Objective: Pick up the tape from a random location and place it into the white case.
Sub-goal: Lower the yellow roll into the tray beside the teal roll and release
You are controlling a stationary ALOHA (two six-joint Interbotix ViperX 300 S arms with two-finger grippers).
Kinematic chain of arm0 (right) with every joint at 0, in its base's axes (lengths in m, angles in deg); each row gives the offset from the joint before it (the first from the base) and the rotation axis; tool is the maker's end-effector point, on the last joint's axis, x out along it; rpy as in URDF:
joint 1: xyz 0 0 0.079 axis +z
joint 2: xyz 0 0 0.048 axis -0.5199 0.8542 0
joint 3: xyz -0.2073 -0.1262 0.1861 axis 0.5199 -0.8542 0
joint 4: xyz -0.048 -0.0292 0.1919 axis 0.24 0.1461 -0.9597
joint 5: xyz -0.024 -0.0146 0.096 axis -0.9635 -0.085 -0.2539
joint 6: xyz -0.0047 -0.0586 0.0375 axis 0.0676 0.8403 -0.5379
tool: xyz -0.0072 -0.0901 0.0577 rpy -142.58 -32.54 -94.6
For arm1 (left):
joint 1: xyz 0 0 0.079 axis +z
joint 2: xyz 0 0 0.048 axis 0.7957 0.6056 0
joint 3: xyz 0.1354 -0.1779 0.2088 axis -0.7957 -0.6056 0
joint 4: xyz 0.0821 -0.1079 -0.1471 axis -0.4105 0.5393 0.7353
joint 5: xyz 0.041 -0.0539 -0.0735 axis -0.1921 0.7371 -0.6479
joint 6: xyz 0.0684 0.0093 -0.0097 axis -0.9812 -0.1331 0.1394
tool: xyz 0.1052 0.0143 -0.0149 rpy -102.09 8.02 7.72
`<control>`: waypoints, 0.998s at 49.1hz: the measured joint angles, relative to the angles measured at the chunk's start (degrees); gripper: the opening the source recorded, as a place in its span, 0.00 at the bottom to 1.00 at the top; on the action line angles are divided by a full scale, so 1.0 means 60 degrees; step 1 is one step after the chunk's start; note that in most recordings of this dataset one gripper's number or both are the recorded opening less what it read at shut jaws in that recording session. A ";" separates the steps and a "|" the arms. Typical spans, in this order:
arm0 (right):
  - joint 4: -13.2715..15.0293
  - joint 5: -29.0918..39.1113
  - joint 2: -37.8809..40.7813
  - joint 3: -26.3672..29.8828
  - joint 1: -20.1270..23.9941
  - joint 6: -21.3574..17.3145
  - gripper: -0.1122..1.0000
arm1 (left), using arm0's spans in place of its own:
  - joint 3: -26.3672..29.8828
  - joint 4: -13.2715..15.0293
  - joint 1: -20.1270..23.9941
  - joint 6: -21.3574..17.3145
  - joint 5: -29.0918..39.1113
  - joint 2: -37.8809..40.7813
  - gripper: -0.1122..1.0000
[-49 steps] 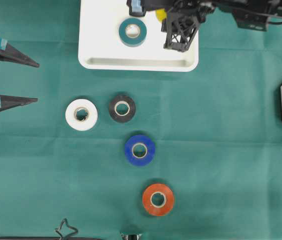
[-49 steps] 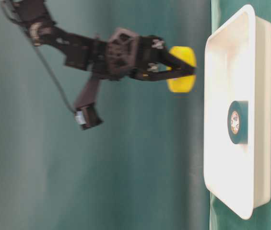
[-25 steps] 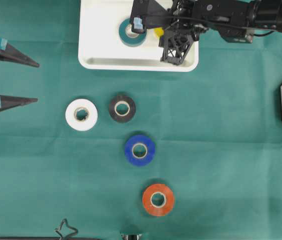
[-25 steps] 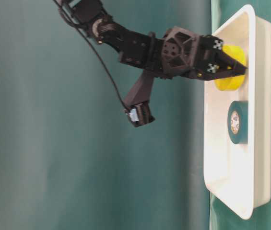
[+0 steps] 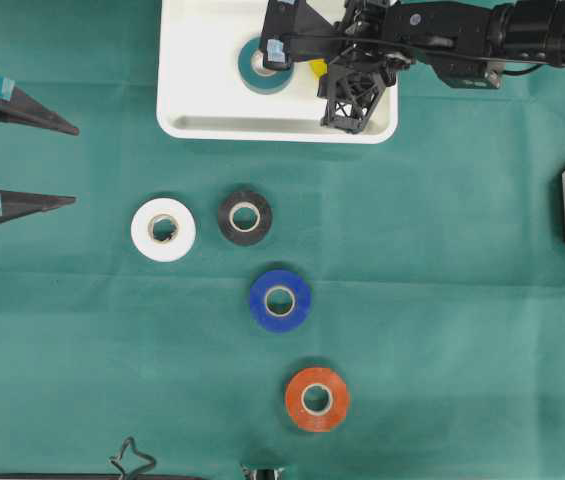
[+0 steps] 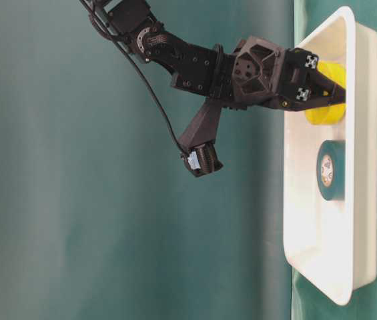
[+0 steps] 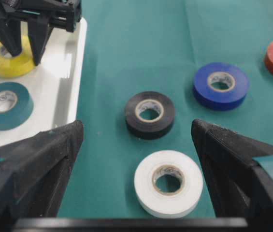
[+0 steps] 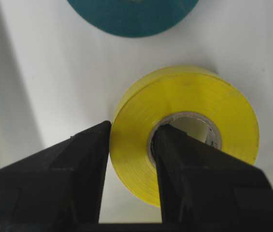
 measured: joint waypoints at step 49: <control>0.0249 0.1846 -0.1860 0.0630 0.0000 -0.0132 0.91 | -0.0015 0.0000 0.0000 0.0000 0.0015 0.0000 0.96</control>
